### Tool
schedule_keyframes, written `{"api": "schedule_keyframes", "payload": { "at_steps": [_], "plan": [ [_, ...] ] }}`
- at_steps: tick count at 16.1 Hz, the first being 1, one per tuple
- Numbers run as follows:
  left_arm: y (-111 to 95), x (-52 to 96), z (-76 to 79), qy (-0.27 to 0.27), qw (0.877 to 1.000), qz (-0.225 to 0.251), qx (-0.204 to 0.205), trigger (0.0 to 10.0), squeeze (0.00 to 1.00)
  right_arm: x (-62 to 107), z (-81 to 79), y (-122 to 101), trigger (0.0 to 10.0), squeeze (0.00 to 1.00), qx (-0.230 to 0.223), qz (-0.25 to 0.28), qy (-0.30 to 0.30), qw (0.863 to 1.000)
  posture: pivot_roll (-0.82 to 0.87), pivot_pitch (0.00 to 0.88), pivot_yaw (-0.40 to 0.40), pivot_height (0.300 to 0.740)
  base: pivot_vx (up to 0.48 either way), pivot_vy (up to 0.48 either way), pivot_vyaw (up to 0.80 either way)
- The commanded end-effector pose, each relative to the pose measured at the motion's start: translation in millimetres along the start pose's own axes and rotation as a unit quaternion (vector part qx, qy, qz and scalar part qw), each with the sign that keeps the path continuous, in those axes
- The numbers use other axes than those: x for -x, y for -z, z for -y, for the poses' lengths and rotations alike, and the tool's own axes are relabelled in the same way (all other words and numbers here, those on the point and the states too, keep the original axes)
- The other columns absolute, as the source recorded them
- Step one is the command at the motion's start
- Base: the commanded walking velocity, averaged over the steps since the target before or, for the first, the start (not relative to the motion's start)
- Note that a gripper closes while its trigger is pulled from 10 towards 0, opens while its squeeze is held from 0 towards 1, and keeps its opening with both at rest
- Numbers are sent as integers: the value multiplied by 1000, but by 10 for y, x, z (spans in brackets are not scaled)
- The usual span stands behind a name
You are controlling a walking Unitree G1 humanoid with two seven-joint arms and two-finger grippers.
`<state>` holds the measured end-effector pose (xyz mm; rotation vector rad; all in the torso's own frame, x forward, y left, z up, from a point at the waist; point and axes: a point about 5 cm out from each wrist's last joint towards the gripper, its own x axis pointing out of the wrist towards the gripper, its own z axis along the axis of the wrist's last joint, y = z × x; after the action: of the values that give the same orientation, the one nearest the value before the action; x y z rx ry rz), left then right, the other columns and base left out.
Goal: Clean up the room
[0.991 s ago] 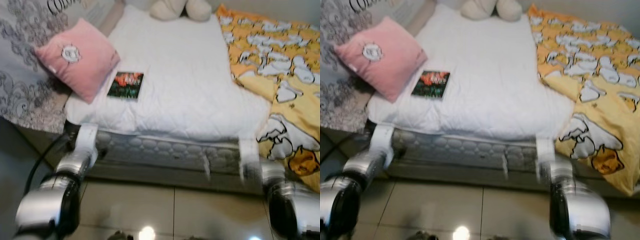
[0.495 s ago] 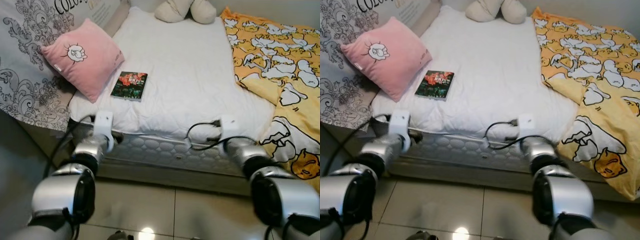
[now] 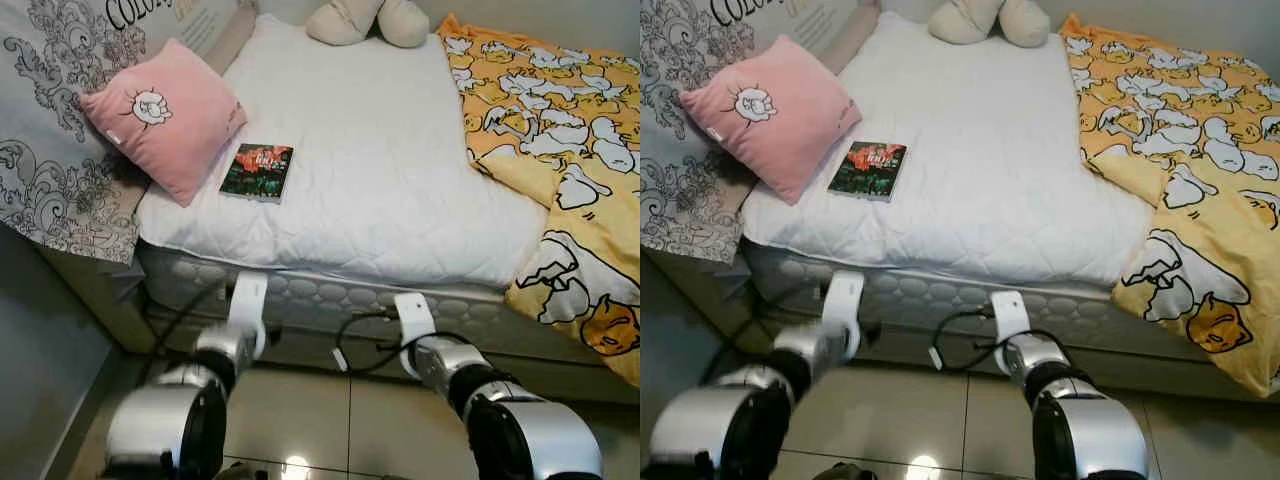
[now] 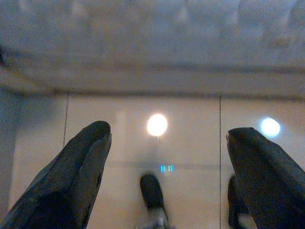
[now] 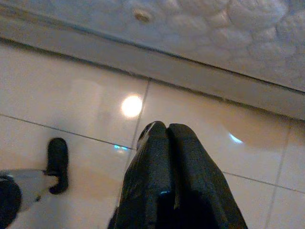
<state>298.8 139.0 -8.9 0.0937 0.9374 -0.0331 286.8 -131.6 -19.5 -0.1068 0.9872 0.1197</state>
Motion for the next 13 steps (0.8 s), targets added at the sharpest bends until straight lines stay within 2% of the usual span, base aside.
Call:
{"api": "schedule_keyframes", "payload": {
  "at_steps": [1,4,7,9,10,13],
  "plan": [
    [5,0,53,1,1000,-2,2,10000,0,-4,-43,14,10000,0,6,-2,-2,1000,-113,0,-8,740,0,0,0],
    [-87,11,-18,-16,1000,14,0,10000,0,-3,-66,-5,10000,0,-2,3,-7,1000,-115,0,-8,740,0,0,0],
    [-257,39,-110,-29,998,49,-6,10000,0,16,-2,-134,10000,0,-9,34,-2,999,-107,0,-7,740,0,0,0],
    [-476,86,-182,-38,994,95,-24,10000,0,50,113,-288,10000,0,-11,71,11,997,-96,0,-11,740,0,0,0],
    [-648,133,-206,-28,991,135,-3,10000,0,88,199,-423,10000,0,-4,103,21,994,-87,0,-12,740,0,0,0],
    [-1031,278,-231,-14,970,240,-28,10000,0,200,305,-751,10000,0,-2,184,26,983,-96,0,-15,740,0,0,0]
  ]
}}
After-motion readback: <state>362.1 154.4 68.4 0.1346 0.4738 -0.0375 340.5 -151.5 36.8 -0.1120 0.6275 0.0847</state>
